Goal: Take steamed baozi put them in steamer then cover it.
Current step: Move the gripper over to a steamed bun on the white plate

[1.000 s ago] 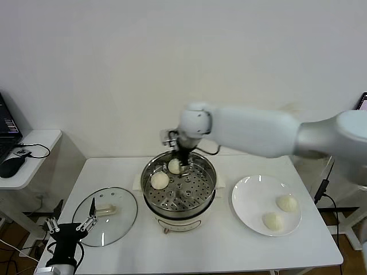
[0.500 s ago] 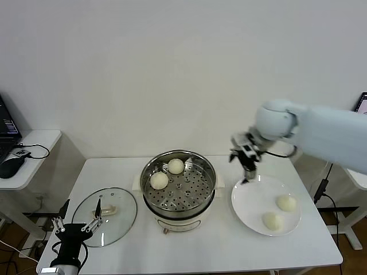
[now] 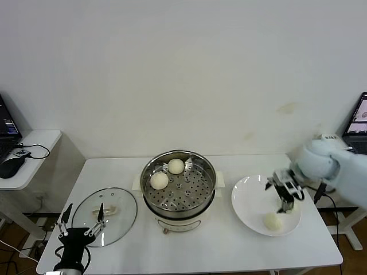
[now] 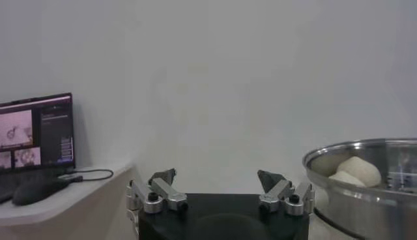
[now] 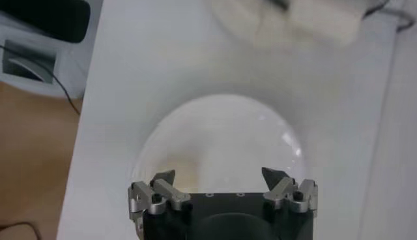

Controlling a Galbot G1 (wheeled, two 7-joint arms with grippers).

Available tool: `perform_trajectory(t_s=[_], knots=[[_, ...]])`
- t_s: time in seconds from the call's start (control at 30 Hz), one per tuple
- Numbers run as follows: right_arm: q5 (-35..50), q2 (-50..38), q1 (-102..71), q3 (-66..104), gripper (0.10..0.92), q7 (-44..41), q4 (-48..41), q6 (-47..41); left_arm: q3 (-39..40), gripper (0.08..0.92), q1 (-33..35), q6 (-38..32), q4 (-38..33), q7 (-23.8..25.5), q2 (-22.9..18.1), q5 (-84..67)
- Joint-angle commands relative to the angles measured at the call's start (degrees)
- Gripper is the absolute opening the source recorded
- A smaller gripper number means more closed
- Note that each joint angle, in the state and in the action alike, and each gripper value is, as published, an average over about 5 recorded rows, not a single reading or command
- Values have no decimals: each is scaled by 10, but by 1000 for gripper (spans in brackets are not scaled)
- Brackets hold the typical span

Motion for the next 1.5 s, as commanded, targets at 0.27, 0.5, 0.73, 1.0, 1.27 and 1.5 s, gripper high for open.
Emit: perform_trajectory(t_s=[0.27, 0.5, 0.73, 1.0, 1.27, 1.5], knots=[[-72, 9, -149, 88, 823, 18, -27, 6, -6, 823, 4, -1, 2, 0, -5, 3], [-83, 26, -157, 88, 823, 25, -46, 3, -9, 823, 4, -2, 6, -1, -7, 2], [-92, 43, -165, 94, 823, 32, -70, 1, -11, 823, 1, -3, 11, -1, -7, 1], [-93, 52, -179, 103, 821, 35, -80, -3, -11, 823, 0, -2, 14, -1, -7, 1], [-91, 54, -190, 112, 732, 36, -84, -7, -11, 823, -1, -2, 13, -1, -8, 1], [-89, 55, -192, 117, 631, 33, -84, -6, -12, 823, 1, -2, 10, -2, -8, 1]])
